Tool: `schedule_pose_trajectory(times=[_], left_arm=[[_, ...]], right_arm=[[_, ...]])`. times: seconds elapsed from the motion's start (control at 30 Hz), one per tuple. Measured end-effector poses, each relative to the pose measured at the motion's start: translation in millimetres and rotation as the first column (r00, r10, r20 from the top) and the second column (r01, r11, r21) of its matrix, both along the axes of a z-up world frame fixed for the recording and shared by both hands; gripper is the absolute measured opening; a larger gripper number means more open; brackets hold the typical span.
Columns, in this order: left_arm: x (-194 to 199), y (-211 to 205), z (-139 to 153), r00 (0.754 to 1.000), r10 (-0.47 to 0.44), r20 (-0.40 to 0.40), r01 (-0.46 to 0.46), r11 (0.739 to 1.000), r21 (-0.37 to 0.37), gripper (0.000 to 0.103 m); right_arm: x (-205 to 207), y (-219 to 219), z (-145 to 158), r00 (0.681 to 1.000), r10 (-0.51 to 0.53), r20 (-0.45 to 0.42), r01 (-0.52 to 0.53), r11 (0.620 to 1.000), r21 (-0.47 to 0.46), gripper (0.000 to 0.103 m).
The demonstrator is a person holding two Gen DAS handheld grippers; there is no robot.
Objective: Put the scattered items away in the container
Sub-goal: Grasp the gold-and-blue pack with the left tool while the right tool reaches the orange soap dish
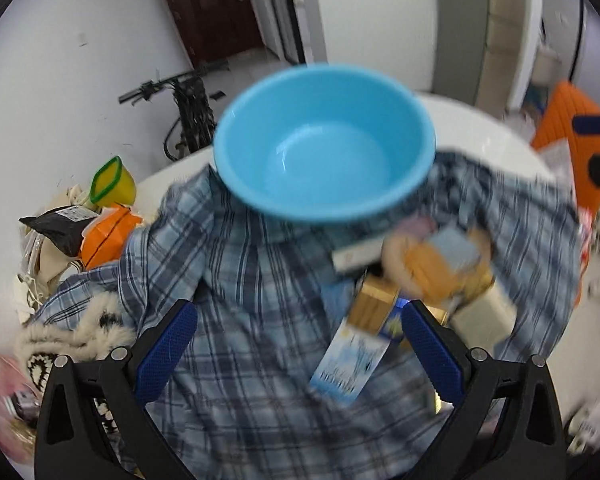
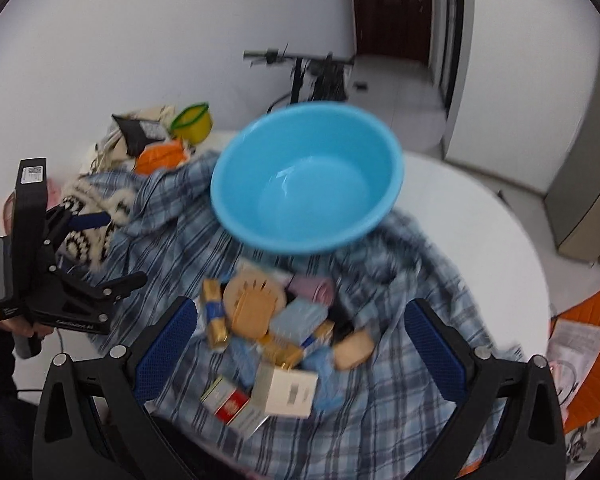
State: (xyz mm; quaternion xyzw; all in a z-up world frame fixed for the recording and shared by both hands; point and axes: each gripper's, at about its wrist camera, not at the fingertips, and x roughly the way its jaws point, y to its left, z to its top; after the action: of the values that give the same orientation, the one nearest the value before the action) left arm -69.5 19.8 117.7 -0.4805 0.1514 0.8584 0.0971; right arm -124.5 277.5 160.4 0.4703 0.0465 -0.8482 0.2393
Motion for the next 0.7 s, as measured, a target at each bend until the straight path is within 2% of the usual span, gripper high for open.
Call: schedule_pose_trajectory(times=[0.13, 0.23, 0.33, 0.4, 0.6, 0.7], left_arm=[[-1.7, -6.0, -10.7, 1.0, -0.006, 0.029, 0.005, 1.0, 0.024, 0.103], [-0.3, 0.5, -14.8, 0.997, -0.075, 0.011, 0.075, 0.997, 0.023, 0.103], [9.8, 20.8, -25.2, 0.968, -0.25, 0.017, 0.25, 0.968, -0.011, 0.103], [13.8, 30.4, -33.7, 0.951, -0.307, 0.037, 0.307, 0.952, -0.008, 0.103], [13.9, 56.0, -57.4, 0.893, -0.435, 0.115, 0.438, 0.899, 0.003, 0.103], [12.6, 62.5, -62.8, 0.877, -0.465, 0.123, 0.47, 0.883, -0.007, 0.103]], right_arm=[[-1.6, 5.3, -10.8, 1.0, -0.008, 0.002, 0.008, 1.0, 0.023, 0.103], [-4.5, 9.7, -16.2, 1.0, -0.015, -0.015, 0.016, 0.999, 0.046, 0.103], [-6.1, 12.9, -25.2, 1.0, -0.017, -0.003, 0.017, 0.998, 0.066, 0.103], [-5.1, 15.8, -34.7, 1.0, -0.018, 0.023, 0.017, 0.998, 0.066, 0.103], [-5.9, 20.0, -59.8, 0.995, -0.012, 0.099, 0.005, 0.998, 0.068, 0.103], [-5.1, 20.7, -63.2, 0.995, -0.007, 0.101, -0.001, 0.997, 0.071, 0.103]])
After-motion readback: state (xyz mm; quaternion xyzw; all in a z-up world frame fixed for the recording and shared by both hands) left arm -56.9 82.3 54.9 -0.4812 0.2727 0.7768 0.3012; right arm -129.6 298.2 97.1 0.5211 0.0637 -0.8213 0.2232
